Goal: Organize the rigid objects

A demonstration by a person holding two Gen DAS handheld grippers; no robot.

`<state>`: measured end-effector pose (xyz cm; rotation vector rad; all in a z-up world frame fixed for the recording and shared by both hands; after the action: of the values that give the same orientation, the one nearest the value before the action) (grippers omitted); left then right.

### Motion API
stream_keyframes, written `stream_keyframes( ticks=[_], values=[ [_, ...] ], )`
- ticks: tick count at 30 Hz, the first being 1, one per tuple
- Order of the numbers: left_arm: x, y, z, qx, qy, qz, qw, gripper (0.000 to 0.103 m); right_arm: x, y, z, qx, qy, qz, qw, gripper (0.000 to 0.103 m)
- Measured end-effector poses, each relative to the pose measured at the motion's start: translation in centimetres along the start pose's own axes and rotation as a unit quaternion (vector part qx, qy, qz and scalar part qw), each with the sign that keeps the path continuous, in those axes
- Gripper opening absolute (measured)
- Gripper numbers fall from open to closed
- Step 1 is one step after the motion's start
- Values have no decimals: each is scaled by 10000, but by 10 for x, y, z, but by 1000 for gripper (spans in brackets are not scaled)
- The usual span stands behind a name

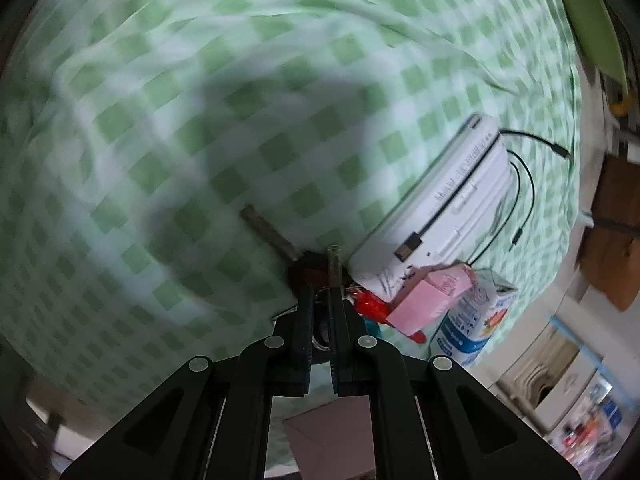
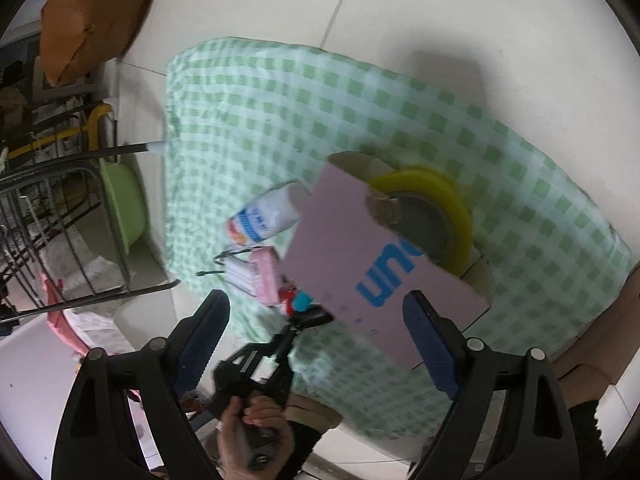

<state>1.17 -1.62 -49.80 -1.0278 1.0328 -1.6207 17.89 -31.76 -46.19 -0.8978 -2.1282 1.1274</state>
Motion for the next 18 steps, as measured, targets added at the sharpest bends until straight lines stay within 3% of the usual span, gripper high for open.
stream_keyframes(
  ticks=[7, 11, 14, 18],
  values=[
    [10, 0, -9, 48, -532, 46, 9986, 4, 13, -18, -27, -270, -5, 8, 9996, 89],
    [17, -3, -7, 300, -850, 264, 9956, 4, 20, -28, -42, -473, -31, -12, 9989, 89],
    [18, -1, -5, 456, -855, 376, 9946, 4, 24, -33, -55, -595, -173, -17, 9981, 89],
    [24, 5, -12, 728, -824, 144, 9938, 4, 31, -35, -66, -620, -443, -25, 9971, 89]
  ],
)
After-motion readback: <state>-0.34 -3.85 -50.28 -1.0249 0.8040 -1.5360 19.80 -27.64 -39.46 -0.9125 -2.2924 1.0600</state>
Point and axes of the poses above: each gripper's, at about its wrist camera, not at the fingertips, and y roughly the way its jaws point, z to its right, x to its underside, the point moved 8 cm from there along y, roughly the way its jaws point, and after that the axes turned 14 degrees about z, right-handed, at the moved point
